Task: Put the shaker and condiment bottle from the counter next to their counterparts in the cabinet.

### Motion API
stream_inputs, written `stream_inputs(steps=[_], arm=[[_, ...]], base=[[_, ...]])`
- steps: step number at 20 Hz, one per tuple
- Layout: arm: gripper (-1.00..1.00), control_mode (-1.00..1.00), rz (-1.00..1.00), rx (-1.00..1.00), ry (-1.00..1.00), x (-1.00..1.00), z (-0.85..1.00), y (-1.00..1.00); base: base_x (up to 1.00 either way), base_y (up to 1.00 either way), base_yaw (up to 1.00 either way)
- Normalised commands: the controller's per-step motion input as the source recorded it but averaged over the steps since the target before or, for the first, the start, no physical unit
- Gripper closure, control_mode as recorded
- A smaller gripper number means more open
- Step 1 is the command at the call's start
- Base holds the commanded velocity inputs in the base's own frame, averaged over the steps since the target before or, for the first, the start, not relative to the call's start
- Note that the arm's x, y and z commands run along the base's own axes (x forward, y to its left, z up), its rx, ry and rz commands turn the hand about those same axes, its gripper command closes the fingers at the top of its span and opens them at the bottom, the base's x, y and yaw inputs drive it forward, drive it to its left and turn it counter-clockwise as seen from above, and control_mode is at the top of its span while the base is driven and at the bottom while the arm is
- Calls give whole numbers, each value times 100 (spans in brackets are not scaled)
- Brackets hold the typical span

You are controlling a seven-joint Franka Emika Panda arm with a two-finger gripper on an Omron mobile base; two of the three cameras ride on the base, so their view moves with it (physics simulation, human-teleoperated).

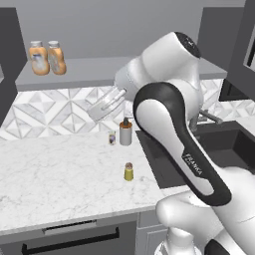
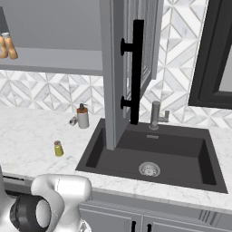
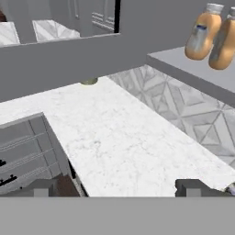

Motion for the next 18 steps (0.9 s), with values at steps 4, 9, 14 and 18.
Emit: stream_inputs(steps=[4,9,14,18], arm=[[-100,-100,-23,20,11,-33,-43,-20],[-100,-100,-39,16,5,-44,-37,-23],[-100,-100,-43,6,10,2,-33,-19],[-100,-100,-31,1,38,47,0,-3]], base=[[0,0,0],[0,0,0],[0,0,0],[0,0,0]])
